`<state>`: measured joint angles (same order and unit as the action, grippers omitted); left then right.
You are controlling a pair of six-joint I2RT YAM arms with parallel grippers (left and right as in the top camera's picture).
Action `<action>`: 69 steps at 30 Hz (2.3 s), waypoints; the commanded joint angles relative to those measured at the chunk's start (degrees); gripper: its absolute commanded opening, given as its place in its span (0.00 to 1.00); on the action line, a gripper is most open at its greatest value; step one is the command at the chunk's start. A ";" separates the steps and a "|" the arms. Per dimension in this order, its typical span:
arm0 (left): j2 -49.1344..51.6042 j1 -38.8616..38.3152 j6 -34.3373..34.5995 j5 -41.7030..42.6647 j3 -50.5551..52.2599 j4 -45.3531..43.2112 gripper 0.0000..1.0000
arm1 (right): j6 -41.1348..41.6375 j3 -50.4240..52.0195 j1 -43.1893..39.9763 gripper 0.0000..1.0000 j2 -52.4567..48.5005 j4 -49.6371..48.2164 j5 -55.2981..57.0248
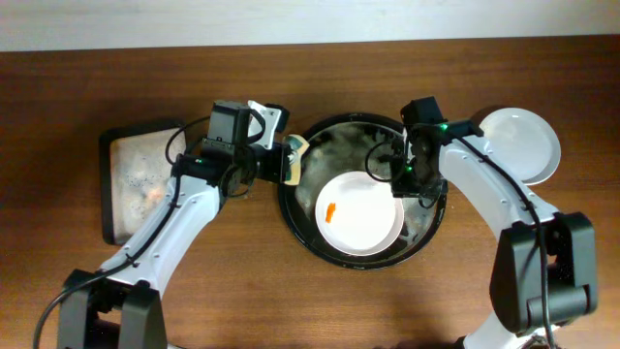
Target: Clean dirty plates on tray and stack at the side
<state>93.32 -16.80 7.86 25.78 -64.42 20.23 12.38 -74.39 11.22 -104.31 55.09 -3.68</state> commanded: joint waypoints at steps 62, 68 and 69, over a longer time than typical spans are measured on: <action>29.64 -19.37 12.33 -19.10 -32.00 20.48 0.00 | 7.32 5.95 -0.37 0.04 -4.81 -6.86 7.43; 37.24 -20.85 16.11 -18.12 -32.00 20.15 0.00 | 7.32 5.95 -0.37 0.04 -4.81 -6.88 7.43; 38.03 -20.85 16.09 -18.12 -32.00 20.20 0.00 | 7.32 5.95 -0.37 0.04 -4.81 -6.88 7.43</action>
<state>127.94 -37.36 22.37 6.33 -95.94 40.25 20.49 -68.99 11.14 -108.40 47.51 -0.19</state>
